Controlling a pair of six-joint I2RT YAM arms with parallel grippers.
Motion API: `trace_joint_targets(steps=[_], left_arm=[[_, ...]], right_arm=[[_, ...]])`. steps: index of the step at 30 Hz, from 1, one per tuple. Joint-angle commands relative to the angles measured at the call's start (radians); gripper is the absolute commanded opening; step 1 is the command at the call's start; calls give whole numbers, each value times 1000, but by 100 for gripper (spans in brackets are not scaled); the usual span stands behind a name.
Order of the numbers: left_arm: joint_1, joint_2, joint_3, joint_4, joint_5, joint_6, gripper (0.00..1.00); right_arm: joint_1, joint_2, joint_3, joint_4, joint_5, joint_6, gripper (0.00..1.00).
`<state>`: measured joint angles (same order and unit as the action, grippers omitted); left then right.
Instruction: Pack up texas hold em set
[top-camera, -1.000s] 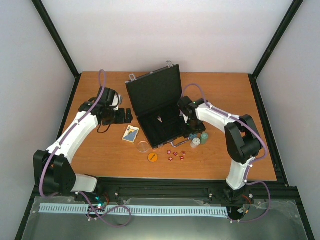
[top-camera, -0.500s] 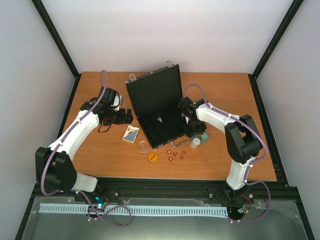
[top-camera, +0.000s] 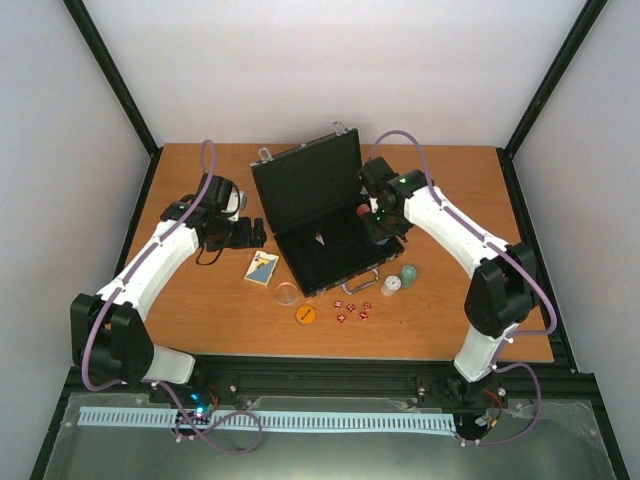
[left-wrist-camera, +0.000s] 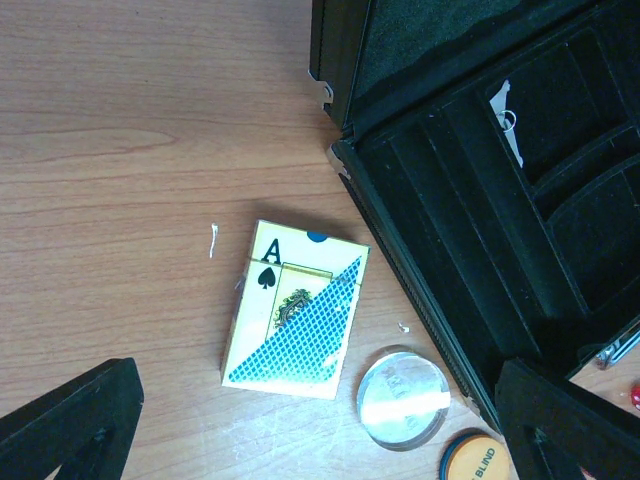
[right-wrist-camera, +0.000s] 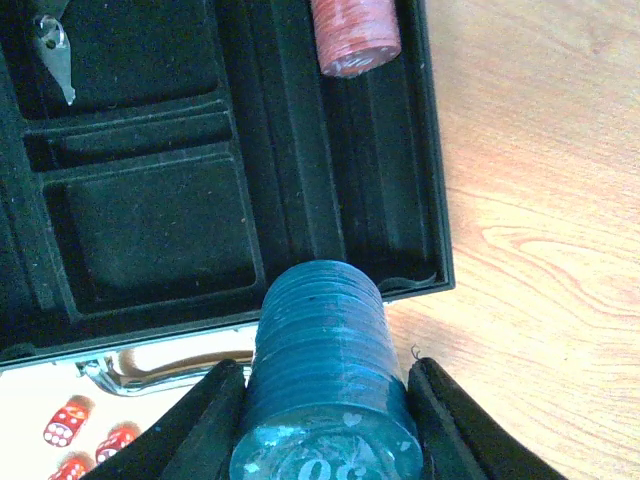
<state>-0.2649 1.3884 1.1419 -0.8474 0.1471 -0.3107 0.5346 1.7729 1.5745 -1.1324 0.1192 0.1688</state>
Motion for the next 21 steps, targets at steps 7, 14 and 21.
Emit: trace_joint_targets(steps=[7,14,21], left_arm=[[-4,-11,43,-6,6,16,100],[-4,-20,28,-2,5,17,100],[-4,-25,9,7,8,13,100]], right_arm=[[-53,-122,-287,471,70,70,16],[-104,-149,-429,741,43,48,16],[-143,-112,-467,846,-58,22,16]])
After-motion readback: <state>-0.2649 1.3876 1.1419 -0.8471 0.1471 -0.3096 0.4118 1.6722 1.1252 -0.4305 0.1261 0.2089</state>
